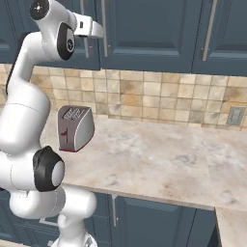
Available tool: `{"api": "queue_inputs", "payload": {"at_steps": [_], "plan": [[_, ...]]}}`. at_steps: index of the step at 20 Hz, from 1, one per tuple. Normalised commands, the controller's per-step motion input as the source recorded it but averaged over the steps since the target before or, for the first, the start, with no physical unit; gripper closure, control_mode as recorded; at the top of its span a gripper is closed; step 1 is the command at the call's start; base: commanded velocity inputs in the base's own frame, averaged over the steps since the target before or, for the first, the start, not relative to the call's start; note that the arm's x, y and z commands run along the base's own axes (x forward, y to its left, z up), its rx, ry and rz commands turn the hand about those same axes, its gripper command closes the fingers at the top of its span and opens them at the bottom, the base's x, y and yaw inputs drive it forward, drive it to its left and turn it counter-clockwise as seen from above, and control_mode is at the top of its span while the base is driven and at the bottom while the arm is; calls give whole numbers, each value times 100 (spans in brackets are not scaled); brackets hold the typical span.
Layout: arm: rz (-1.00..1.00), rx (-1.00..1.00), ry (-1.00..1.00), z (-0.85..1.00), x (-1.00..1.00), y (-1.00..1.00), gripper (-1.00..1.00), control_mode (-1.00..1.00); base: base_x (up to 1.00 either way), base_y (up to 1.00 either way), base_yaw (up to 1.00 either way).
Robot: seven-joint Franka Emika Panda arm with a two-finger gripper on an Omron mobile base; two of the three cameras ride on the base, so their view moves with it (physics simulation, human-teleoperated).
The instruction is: Open the cabinet, pick the kettle from the cabinet, and place it in the sink.
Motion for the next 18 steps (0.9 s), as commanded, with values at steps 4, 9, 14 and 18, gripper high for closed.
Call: {"api": "queue_inputs", "payload": {"at_steps": [4, 9, 14, 18], "plan": [[0, 14, -2, 0, -44, 0, 100, -100, 0, 0, 0], [0, 8, -2, 1, -51, 0, 100, -100, 0, 0, 0], [0, 0, -1, 2, -53, 1, 100, -100, 0, 0, 0], [0, 0, -1, 0, -52, 6, 100, -100, 0, 0, 0]]}}
